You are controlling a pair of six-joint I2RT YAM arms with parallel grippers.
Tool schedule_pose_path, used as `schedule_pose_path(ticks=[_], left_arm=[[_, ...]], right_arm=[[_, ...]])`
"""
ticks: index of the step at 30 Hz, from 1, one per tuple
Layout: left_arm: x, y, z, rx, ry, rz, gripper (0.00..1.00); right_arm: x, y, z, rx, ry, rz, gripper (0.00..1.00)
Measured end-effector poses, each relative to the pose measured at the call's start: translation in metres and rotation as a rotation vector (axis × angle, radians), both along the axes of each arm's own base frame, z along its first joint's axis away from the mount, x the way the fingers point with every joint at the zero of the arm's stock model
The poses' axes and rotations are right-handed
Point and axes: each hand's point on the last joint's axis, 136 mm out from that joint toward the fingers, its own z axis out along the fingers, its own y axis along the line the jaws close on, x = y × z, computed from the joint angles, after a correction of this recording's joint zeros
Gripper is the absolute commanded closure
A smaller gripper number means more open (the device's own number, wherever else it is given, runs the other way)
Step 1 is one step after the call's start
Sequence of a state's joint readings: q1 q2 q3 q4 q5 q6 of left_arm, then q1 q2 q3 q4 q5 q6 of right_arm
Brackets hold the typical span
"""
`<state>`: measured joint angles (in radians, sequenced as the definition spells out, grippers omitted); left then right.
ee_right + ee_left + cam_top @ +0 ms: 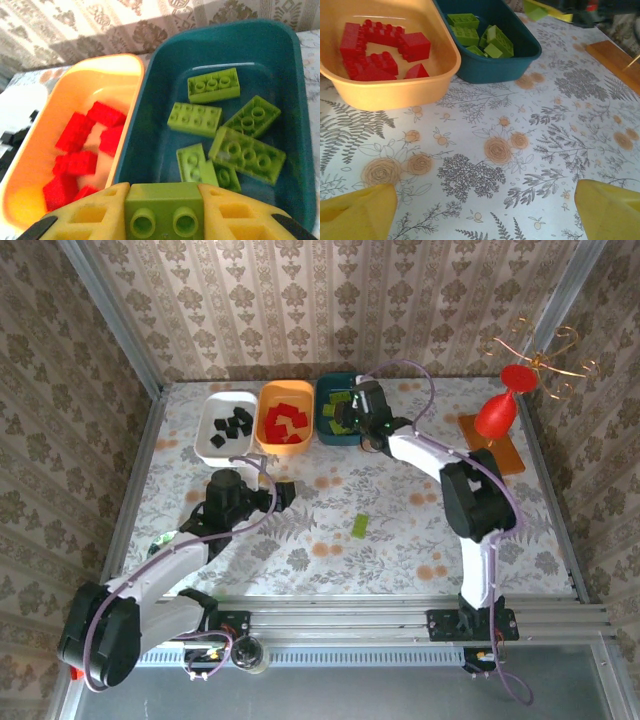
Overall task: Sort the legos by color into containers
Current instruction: Place the lego in the container, then pick up the lego from the center of the table.
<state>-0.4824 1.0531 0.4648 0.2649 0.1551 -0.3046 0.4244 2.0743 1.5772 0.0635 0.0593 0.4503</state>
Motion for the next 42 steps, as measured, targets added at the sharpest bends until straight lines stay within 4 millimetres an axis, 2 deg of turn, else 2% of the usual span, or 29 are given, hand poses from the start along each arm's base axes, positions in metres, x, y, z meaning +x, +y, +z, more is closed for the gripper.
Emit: schedule_pose_path(ticks=[4,7,10,14,16,18,22,25,28,32,35,38,42], left_arm=[[0.001,0.003,0.005,-0.005,-0.011,0.018,0.07],[0.0,0.004,0.006,-0.004,-0.013,0.024,0.07],[0.0,0.006,0.006,-0.002,-0.012,0.027,0.07],[-0.001,0.006,0.006,-0.003,-0.007,0.023,0.07],[-0.003,0.003,0.006,-0.01,-0.005,0.004,0.07],[-0.007,-0.001,0.008,-0.018,-0.007,-0.028,0.07],[-0.016,-0.014,0.012,-0.051,-0.02,-0.118,0.07],[-0.021,-0.024,0.017,-0.076,-0.035,-0.185,0.08],[-0.026,-0.032,0.02,-0.088,-0.049,-0.239,0.08],[-0.03,-0.038,0.023,-0.1,-0.063,-0.276,0.08],[-0.031,-0.04,0.026,-0.104,-0.073,-0.282,0.08],[-0.031,-0.04,0.025,-0.104,-0.079,-0.283,0.08],[-0.032,-0.039,0.021,-0.101,-0.071,-0.282,0.08]], right_arm=[[0.044,0.005,-0.024,0.016,0.031,-0.022,0.57],[0.063,0.009,-0.039,0.02,0.068,-0.014,0.48],[0.066,0.01,-0.042,0.024,0.102,0.007,0.41],[0.055,0.013,-0.025,0.039,0.106,0.048,0.37],[0.04,0.013,-0.014,0.042,0.108,0.075,0.35],[0.016,0.009,-0.001,0.038,0.114,0.098,0.33],[-0.047,-0.005,0.022,0.013,0.127,0.131,0.28],[-0.096,-0.014,0.023,-0.036,0.146,0.141,0.24],[-0.143,-0.019,0.005,-0.114,0.2,0.147,0.2],[-0.201,-0.023,-0.04,-0.24,0.324,0.166,0.15],[-0.236,-0.023,-0.072,-0.314,0.407,0.175,0.13],[-0.259,-0.022,-0.09,-0.361,0.45,0.18,0.12],[-0.265,-0.015,-0.098,-0.388,0.448,0.173,0.11]])
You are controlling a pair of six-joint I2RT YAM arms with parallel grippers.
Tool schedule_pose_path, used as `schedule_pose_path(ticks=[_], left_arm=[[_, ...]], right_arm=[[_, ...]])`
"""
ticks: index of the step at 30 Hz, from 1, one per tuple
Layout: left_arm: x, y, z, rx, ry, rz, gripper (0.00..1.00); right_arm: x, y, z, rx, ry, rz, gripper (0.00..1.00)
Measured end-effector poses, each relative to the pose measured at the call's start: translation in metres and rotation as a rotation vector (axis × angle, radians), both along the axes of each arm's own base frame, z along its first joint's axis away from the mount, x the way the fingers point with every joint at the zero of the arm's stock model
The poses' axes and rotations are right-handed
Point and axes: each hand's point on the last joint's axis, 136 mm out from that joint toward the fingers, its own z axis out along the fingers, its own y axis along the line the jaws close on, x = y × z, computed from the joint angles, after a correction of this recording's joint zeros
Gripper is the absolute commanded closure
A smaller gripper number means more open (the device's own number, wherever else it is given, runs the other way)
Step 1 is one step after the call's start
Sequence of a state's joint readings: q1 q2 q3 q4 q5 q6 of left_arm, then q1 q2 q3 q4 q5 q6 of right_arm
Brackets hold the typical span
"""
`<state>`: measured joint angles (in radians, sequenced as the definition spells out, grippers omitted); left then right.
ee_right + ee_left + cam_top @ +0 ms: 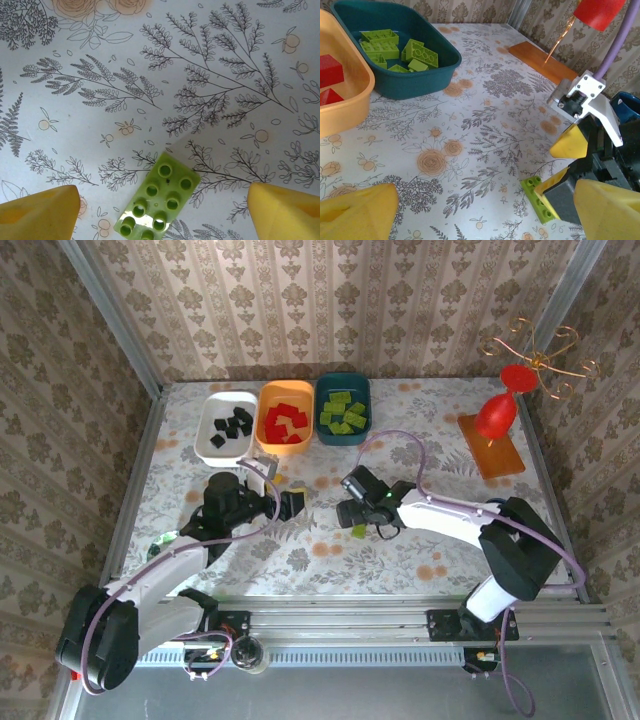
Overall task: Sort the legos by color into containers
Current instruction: Pick up the lego from the center of the table.
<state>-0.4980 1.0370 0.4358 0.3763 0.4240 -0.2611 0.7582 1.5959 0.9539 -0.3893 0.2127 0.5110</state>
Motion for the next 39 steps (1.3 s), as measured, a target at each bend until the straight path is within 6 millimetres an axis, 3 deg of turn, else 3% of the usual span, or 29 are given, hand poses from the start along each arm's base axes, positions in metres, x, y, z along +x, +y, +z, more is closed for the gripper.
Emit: schedule_pose_path(ticks=[8,13,24,33,39], left_arm=[[0.001,0.0,0.002,-0.004,-0.008,0.0,0.08],[0.001,0.0,0.003,-0.006,-0.012,0.001,0.08],[0.001,0.0,0.003,-0.006,-0.012,0.001,0.08],[0.001,0.0,0.003,-0.006,-0.012,0.002,0.08],[0.001,0.0,0.003,-0.006,-0.012,0.002,0.08]], right_arm=[[-0.008,0.002,-0.039,-0.082,0.068,-0.004,0.11],[-0.009,-0.004,-0.042,-0.094,0.074,-0.015,0.16],[-0.016,-0.034,-0.045,-0.086,0.101,-0.071,0.41],[-0.013,-0.033,-0.045,-0.071,0.1,-0.072,0.64],[-0.012,-0.028,-0.042,-0.047,0.093,-0.065,0.69]])
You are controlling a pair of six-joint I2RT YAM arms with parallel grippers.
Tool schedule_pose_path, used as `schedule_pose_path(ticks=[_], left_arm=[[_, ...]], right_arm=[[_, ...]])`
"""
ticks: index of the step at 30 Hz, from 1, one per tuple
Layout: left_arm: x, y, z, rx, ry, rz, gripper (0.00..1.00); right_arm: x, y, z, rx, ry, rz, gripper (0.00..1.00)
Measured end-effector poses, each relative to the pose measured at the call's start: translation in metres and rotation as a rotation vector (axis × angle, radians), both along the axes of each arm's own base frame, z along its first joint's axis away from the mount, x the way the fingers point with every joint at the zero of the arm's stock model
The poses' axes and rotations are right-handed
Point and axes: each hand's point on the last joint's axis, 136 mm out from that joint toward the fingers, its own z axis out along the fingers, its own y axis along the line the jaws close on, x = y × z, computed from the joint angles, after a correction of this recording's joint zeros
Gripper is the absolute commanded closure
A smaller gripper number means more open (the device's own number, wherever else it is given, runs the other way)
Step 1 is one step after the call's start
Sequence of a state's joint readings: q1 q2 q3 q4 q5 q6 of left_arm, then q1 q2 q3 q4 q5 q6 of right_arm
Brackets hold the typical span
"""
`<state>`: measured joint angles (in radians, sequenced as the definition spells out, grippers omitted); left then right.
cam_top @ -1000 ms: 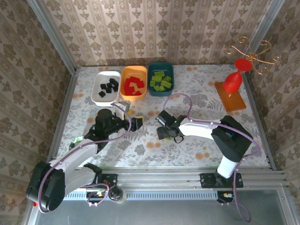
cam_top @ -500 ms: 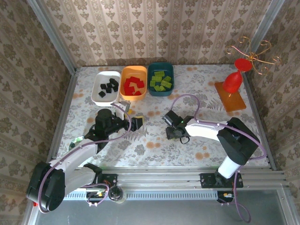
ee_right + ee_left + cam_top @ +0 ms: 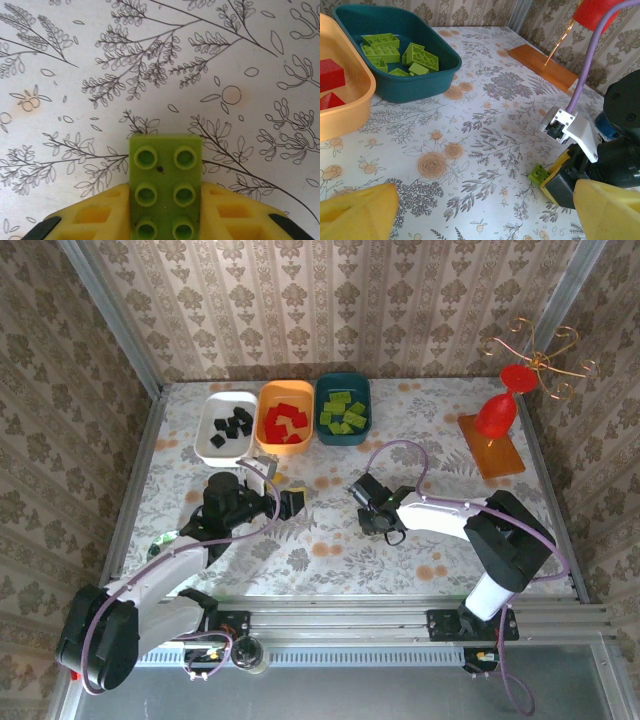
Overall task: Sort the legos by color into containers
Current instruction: Pick up the lego from the center of the table, then place the lego in the container.
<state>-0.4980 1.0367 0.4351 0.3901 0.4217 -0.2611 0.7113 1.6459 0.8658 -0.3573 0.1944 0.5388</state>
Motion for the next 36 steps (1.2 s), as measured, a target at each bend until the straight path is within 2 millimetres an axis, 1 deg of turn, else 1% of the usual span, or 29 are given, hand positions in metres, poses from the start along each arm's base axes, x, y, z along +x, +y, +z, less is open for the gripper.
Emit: schedule_pose_path(ticks=[3,6,9,13,17,20,23,27,29,36], left_arm=[[0.0,0.0,0.0,0.0,0.0,0.0,0.08],[-0.001,0.0,0.002,-0.003,-0.006,-0.001,0.08],[-0.002,-0.001,0.004,-0.006,-0.01,-0.006,0.08],[-0.004,-0.003,0.004,-0.008,-0.01,-0.014,0.08],[-0.003,-0.004,0.001,-0.011,0.015,0.0,0.1],[0.003,-0.005,-0.001,0.007,0.052,0.029,0.1],[0.013,-0.003,0.009,0.024,0.066,0.079,0.09],[0.031,0.0,0.029,0.04,0.059,0.143,0.08],[0.036,0.0,0.033,0.043,0.061,0.165,0.08],[0.039,0.001,0.022,0.037,0.116,0.187,0.08]], right_arm=[[0.004,0.007,0.004,0.037,-0.016,0.007,0.69],[0.01,0.01,0.014,0.066,-0.048,0.003,0.69],[0.025,0.01,0.029,0.103,-0.086,-0.015,0.69],[0.055,0.016,0.057,0.175,-0.158,-0.043,0.69],[0.091,0.027,0.096,0.263,-0.257,-0.054,0.69],[0.119,0.039,0.122,0.321,-0.322,-0.048,0.69],[0.143,0.051,0.136,0.356,-0.359,-0.042,0.69],[0.171,0.064,0.142,0.385,-0.382,-0.029,0.69],[0.185,0.07,0.139,0.395,-0.381,-0.026,0.69],[0.23,0.084,0.133,0.418,-0.389,-0.029,0.69]])
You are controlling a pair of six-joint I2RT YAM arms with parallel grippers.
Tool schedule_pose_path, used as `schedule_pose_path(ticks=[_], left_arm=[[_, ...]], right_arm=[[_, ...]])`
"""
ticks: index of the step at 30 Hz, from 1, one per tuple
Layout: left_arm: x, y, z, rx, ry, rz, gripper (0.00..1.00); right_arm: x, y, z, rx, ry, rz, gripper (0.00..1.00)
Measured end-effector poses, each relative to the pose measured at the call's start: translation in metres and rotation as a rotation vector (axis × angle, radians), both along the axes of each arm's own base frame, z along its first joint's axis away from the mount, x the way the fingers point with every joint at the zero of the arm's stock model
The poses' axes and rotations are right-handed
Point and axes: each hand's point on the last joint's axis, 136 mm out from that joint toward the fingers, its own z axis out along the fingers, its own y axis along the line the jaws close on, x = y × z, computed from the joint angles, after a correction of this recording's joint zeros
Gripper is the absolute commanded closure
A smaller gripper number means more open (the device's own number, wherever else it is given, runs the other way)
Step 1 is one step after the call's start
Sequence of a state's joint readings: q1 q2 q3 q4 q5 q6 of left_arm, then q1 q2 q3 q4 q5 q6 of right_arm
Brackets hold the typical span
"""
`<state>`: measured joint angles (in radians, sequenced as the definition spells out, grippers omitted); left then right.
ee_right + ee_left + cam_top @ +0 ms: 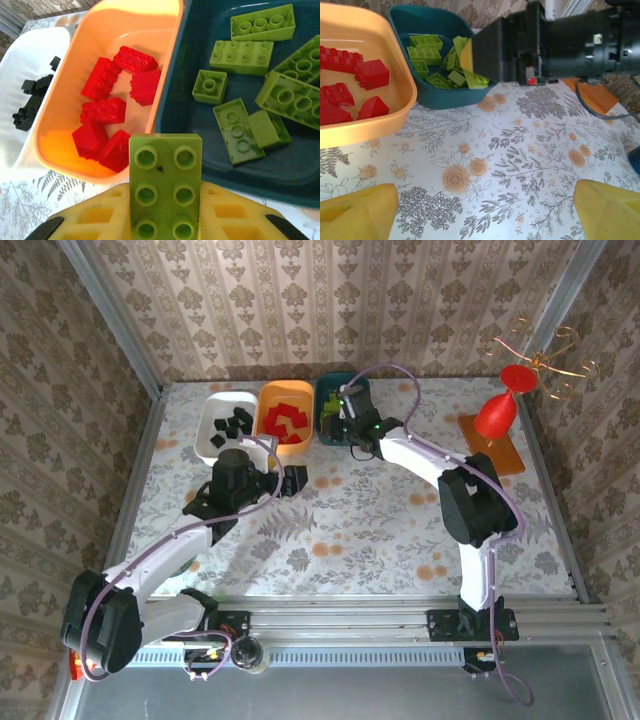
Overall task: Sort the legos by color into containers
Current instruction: Place the lego in the container, then reset both arms
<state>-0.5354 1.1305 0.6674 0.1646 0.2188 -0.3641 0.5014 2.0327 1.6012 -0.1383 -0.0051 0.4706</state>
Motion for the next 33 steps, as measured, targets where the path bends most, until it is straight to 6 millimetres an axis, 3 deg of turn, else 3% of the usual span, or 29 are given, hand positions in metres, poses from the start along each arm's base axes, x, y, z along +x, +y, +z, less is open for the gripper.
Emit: schedule_pose_path(ticks=[8,12,15,21,23,26,33], left_arm=[[-0.002,0.003,0.0,-0.005,0.004,0.011,0.08],[-0.004,0.005,0.004,-0.01,-0.007,0.014,0.08],[-0.005,0.006,0.006,-0.01,-0.011,0.02,0.08],[-0.002,0.019,0.008,-0.001,-0.032,0.077,0.08],[-0.001,0.027,0.005,0.006,-0.036,0.109,0.08],[0.002,0.045,0.004,0.011,-0.053,0.173,0.07],[0.013,0.114,0.021,0.008,-0.161,0.411,0.0]], right_arm=[[0.044,0.001,-0.01,0.014,-0.013,-0.027,0.67],[0.077,-0.003,-0.017,0.023,-0.018,-0.054,0.53],[0.103,-0.008,-0.022,0.046,-0.013,-0.061,0.38],[0.106,-0.023,-0.017,0.026,0.01,-0.045,0.3],[0.099,-0.024,-0.008,0.015,0.004,-0.03,0.29],[0.067,-0.028,0.01,-0.02,0.0,0.004,0.27],[-0.041,-0.068,0.079,-0.229,-0.213,-0.007,0.14]])
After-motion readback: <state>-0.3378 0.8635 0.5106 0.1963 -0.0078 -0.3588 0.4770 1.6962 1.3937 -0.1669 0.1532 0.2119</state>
